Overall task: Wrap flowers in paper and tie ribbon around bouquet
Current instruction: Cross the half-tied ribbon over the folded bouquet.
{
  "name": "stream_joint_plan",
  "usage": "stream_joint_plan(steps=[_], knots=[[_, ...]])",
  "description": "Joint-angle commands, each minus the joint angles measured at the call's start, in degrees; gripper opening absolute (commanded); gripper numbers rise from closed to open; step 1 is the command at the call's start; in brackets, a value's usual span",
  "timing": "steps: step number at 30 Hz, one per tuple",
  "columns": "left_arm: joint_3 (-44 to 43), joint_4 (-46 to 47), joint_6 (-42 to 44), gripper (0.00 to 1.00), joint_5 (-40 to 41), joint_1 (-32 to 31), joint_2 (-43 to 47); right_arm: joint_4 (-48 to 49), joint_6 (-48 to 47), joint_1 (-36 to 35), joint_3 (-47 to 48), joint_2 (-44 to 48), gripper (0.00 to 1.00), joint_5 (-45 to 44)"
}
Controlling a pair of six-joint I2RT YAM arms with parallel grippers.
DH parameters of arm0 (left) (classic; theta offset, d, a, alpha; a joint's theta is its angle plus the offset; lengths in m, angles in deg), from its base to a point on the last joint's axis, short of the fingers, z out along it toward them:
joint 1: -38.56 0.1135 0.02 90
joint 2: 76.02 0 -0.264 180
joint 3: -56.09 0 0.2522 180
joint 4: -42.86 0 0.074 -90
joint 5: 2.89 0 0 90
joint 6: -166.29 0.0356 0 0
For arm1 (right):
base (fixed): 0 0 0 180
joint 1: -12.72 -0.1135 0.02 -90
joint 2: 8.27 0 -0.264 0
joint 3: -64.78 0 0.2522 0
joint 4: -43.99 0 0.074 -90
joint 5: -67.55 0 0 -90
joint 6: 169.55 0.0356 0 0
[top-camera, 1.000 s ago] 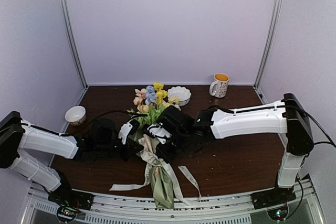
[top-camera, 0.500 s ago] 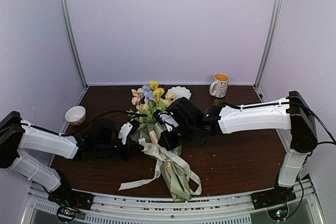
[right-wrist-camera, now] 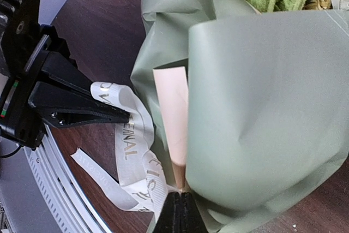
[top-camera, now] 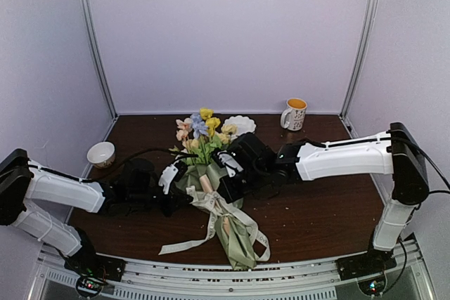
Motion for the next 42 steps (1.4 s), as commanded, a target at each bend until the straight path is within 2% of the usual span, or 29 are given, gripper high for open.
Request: stream_joint_plan(steps=[1,8,11,29,36,42], knots=[[-1.07,0.84,1.32,0.00,-1.42,0.23,-0.25,0.63,2.91,0.46,-2.33,4.23,0.00,-3.01],[-1.05,0.84,1.60,0.00,-1.93,0.27,-0.10,3.33,6.18,0.48,-5.41,4.54,0.03,-1.19],[-1.14,1.09,1.52,0.00,-2.66,0.27,-0.51,4.15,6.84,0.65,-6.11,4.78,0.00,-1.12],[0.78,0.40,1.69,0.00,-0.40,0.23,0.79,11.34,13.74,3.31,-15.04,11.28,0.00,-6.61],[1.73,-0.37,2.02,0.00,1.61,0.27,2.51,12.56,14.19,5.20,-17.02,12.37,0.00,-4.83],[0.92,0.06,2.35,0.00,-1.06,0.27,1.01,15.99,13.83,4.46,-16.76,8.93,0.02,3.73]])
